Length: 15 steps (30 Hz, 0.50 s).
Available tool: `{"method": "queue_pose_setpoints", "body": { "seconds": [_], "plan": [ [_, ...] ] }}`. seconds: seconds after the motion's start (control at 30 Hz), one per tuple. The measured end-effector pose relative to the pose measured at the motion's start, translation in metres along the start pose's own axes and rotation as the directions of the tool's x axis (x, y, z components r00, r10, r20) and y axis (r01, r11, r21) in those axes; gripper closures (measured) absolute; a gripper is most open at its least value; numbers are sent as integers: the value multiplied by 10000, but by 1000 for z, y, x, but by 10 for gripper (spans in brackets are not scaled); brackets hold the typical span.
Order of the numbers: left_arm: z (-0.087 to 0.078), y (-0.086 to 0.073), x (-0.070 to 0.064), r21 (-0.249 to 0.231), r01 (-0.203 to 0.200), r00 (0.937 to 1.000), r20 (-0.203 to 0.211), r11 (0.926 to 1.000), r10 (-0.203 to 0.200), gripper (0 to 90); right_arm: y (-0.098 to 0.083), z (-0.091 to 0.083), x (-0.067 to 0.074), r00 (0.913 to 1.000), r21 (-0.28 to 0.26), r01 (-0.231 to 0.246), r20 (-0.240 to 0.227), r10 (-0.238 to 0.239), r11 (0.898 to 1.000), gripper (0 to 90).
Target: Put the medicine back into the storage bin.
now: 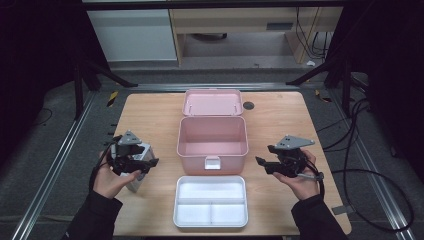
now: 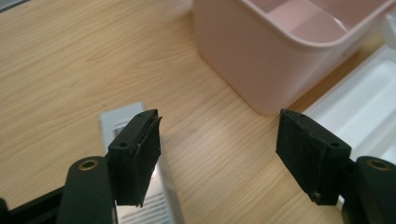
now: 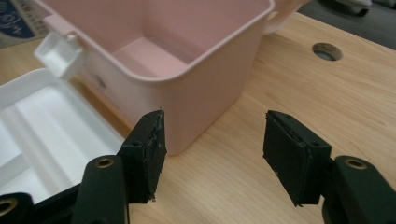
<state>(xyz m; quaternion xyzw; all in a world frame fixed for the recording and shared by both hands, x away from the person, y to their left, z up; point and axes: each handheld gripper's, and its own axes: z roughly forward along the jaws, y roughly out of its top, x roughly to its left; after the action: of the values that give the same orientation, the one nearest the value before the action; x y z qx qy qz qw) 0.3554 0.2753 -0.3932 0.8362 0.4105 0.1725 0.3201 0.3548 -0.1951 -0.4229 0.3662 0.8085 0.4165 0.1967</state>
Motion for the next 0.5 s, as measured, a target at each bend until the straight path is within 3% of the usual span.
{"method": "queue_pose_setpoints", "body": {
  "seconds": [0.17, 0.3, 0.4, 0.5],
  "plan": [
    [-3, -10, 12, 148, 221, 9981, -577, 9996, -212, 293, -12, 5, -9, 9974, 281, -459, 575, 442, 9986, 337],
    [-2, -19, 20, 328, 622, 9955, -738, 9975, -597, 280, -20, 7, -15, 9950, 544, -539, 875, 490, 9971, 350],
    [3, -25, 25, 566, 733, 9929, -983, 9957, -675, 274, -25, 8, -18, 9931, 744, -524, 1082, 442, 9958, 347],
    [9, -29, 30, 680, 872, 9922, -955, 9939, -805, 272, -27, 8, -20, 9910, 964, -546, 1274, 421, 9938, 339]
  ]
}}
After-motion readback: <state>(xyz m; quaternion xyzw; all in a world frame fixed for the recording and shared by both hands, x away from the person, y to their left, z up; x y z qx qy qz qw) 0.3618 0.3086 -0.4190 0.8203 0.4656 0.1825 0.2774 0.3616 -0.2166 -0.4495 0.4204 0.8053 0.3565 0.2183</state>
